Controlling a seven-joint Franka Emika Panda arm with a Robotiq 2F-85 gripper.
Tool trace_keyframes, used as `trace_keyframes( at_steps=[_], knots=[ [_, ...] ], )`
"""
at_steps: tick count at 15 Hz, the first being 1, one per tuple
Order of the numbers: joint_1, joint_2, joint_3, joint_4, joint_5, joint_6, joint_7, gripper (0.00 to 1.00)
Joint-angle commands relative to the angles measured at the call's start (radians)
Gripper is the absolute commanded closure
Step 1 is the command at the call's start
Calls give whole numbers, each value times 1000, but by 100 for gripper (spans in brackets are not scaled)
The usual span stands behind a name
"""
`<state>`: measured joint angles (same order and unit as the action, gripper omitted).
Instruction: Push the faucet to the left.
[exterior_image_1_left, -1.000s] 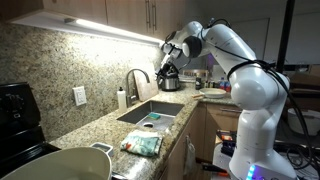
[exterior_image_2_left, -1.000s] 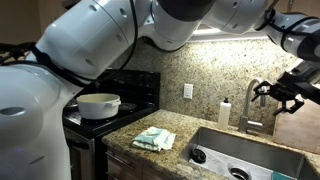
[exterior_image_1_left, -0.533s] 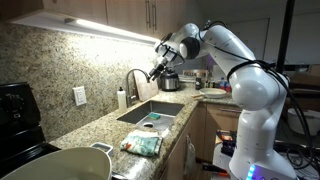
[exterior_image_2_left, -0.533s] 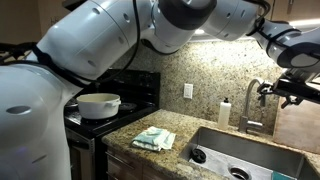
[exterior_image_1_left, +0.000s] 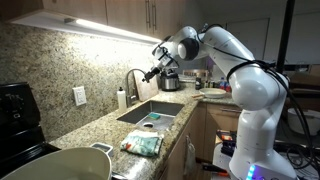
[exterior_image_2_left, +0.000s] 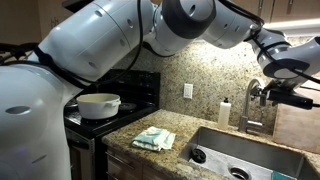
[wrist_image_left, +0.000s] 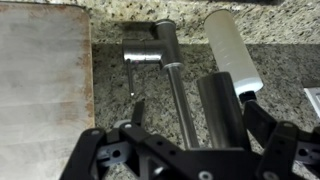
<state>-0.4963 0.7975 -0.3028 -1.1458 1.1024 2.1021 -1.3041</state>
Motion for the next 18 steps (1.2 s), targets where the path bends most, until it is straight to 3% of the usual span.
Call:
trace_keyframes(
  at_steps=[1,5,11,12,18],
  knots=[
    [31,-94,39,-132,58,69,-170,0],
    [68,-181,61,-260,69,84,-262,0],
    [134,-287,82,-425,66,110,-276,0],
    [121,-299,119,-439,50,130,-269,0],
    [133,-338,195,-507,97,188,-354,0]
  ],
)
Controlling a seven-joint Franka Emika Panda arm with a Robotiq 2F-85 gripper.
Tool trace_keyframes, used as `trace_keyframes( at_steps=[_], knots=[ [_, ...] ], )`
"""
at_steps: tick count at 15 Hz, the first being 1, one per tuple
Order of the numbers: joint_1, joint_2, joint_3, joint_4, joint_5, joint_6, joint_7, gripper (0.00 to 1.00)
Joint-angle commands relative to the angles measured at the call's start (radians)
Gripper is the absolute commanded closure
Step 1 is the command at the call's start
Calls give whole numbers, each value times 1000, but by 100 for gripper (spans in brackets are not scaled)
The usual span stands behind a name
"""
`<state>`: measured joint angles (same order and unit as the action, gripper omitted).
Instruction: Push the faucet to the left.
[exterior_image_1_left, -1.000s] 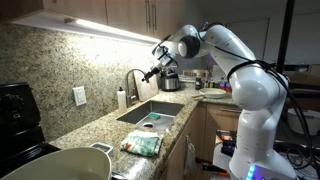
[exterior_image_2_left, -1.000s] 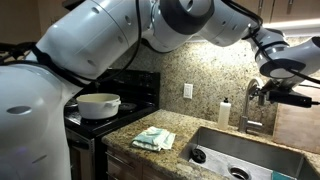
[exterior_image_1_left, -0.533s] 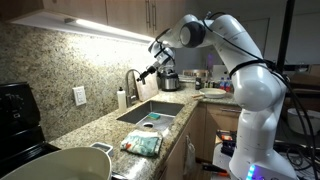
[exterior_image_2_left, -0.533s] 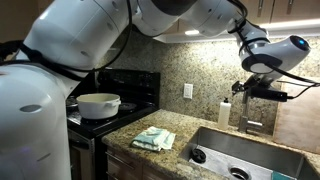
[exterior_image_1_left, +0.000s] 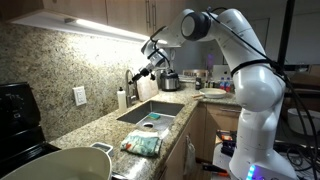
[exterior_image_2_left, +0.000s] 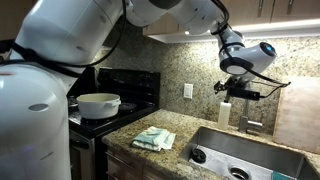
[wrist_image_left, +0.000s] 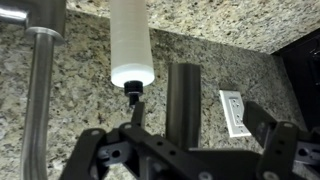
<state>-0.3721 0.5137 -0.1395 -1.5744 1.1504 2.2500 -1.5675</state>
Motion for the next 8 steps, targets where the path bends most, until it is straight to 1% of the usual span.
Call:
trace_keyframes(
  at_steps=[1,4,5,8],
  knots=[
    [10,-56,37,-82,53,41,-101,0],
    [25,-84,29,-115,60,90,-93,0],
    [18,-108,22,-144,69,108,-98,0],
    [26,-178,6,-235,91,207,-67,0]
  ],
)
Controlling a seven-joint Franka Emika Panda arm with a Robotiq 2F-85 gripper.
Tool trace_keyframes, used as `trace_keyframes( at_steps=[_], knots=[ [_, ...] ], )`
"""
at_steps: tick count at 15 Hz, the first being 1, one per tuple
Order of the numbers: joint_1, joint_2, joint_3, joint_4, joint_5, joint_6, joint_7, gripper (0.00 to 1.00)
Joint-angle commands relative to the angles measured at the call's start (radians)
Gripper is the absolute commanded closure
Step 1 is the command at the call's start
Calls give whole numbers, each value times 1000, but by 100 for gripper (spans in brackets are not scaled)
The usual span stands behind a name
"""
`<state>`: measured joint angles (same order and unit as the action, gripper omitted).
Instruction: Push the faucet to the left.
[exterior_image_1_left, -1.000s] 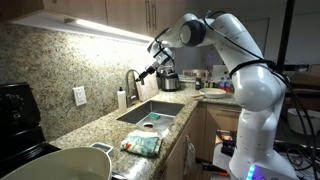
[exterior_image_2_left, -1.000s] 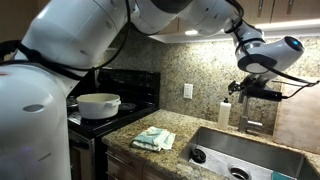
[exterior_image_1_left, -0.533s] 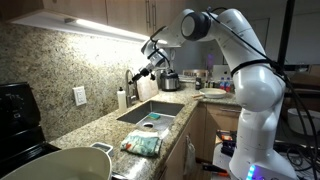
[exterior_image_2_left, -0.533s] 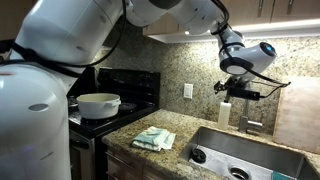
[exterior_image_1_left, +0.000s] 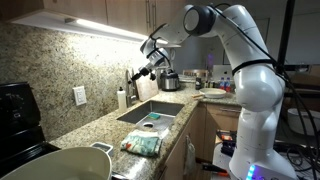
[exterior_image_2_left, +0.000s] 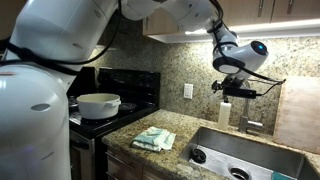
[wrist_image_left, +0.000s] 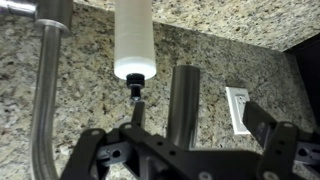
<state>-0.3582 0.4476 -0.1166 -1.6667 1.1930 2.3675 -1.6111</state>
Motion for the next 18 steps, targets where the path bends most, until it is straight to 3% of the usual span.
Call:
trace_keyframes(
  at_steps=[1,5,11,18],
  knots=[
    [14,-132,-22,-172,54,111,-18,0],
    [34,-177,-59,-280,-34,113,59,0],
    [98,-308,-135,-478,-469,179,431,0],
    [93,-508,-133,-640,-879,158,884,0]
  ],
)
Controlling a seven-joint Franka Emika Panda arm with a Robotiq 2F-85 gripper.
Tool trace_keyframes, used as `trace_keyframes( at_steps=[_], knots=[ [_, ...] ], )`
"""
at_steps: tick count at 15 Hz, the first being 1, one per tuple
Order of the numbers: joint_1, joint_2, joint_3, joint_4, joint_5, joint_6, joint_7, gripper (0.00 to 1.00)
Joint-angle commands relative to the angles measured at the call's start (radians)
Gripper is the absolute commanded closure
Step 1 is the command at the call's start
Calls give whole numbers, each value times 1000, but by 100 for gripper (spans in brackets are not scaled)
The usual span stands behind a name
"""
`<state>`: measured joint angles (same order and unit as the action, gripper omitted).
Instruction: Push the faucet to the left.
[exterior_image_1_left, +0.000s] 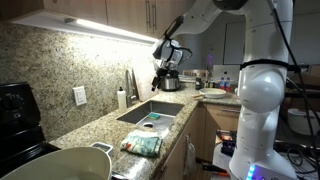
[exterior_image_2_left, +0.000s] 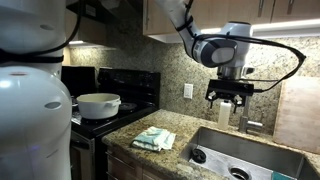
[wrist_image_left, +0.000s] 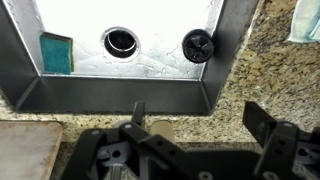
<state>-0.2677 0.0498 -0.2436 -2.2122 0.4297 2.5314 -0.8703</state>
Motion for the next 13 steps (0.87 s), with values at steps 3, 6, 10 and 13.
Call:
trace_keyframes(
  at_steps=[3,6,10,13],
  knots=[
    [-2,-189,-13,-147,-220,-41,277,0],
    [1,-239,-30,-174,-265,-62,351,0],
    [21,-224,-53,-152,-241,-68,316,0],
    [22,-231,-55,-157,-241,-69,316,0]
  ],
)
